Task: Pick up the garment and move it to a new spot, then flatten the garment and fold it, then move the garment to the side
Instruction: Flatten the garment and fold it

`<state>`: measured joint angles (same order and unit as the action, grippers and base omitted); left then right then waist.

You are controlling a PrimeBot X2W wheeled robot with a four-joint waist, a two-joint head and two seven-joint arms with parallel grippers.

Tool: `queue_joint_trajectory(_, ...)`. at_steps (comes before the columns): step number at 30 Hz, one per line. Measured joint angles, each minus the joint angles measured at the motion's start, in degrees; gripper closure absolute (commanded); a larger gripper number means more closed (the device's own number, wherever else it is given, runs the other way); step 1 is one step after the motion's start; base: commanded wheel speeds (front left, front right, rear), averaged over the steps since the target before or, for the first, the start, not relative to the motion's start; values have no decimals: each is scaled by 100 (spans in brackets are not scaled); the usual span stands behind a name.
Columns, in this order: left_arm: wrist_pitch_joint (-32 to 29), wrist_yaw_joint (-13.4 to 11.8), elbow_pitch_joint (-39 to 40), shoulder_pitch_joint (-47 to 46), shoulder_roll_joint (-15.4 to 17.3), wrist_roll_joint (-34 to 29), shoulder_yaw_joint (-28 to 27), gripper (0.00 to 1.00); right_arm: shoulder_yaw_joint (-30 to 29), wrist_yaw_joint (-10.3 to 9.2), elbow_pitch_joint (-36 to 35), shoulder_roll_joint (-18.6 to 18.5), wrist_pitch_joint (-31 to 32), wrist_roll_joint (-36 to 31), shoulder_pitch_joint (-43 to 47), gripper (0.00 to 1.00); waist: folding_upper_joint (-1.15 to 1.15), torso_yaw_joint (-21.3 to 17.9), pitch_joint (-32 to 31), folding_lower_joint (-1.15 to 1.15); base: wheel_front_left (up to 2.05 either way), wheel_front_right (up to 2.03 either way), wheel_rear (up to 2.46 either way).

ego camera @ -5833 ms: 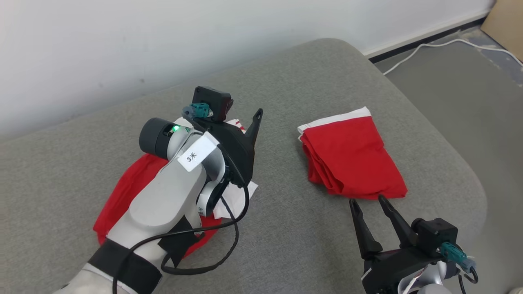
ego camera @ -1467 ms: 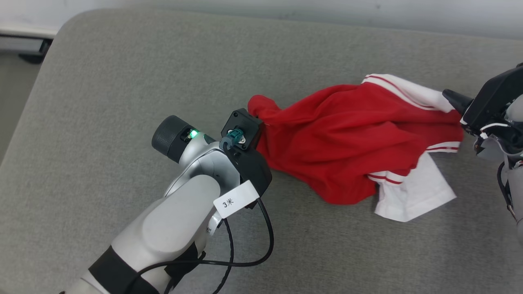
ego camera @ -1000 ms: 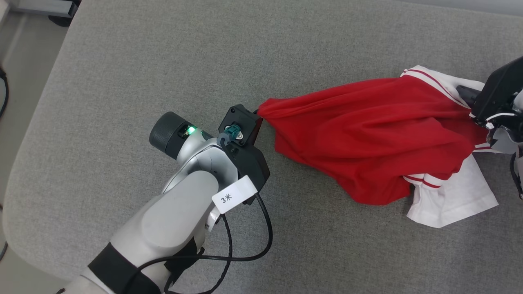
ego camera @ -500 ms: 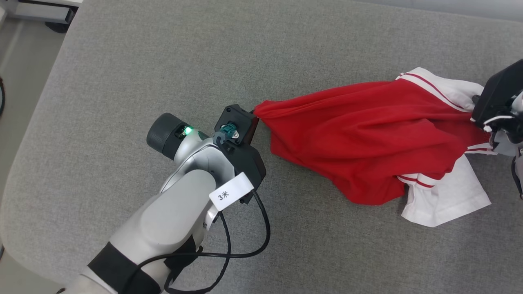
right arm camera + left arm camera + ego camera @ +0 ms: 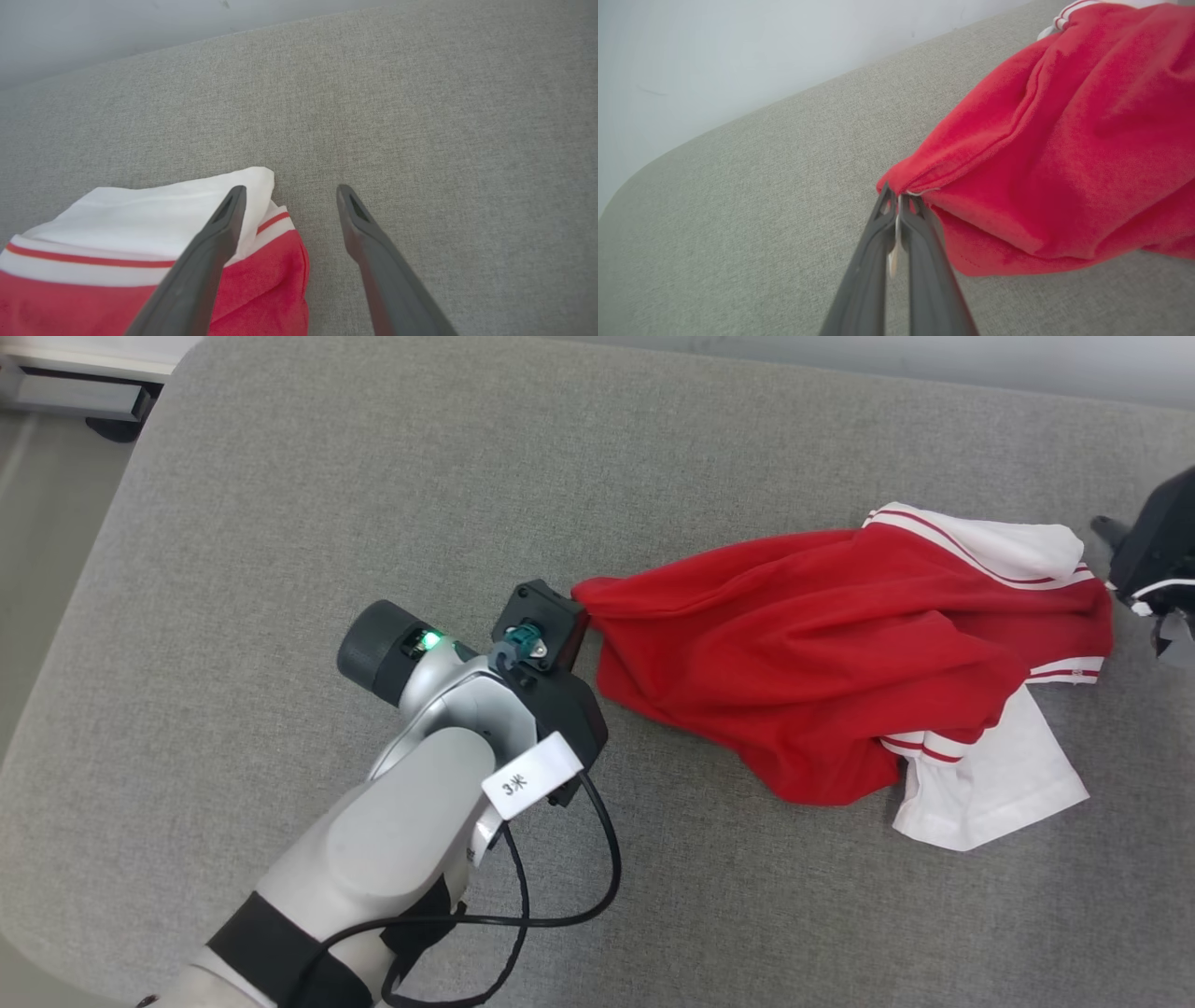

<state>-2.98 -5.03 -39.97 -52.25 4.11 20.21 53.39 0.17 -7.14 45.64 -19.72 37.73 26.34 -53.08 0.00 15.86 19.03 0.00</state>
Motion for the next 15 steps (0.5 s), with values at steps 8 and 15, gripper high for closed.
queue_joint_trajectory(8, 9, 8, 24, -1, -48, 1, 68, 100, -286, -1, 92, -25, -104, -35, 119, 0, 0, 127, 92, 0, 0, 0, 0)
queue_joint_trajectory(15, 58, 10, 35, -31, -75, 32, 68, 100, -380, 0, 110, 42, -185, -190, 101, 0, 0, 301, 231, 0, 0, 0, 0)
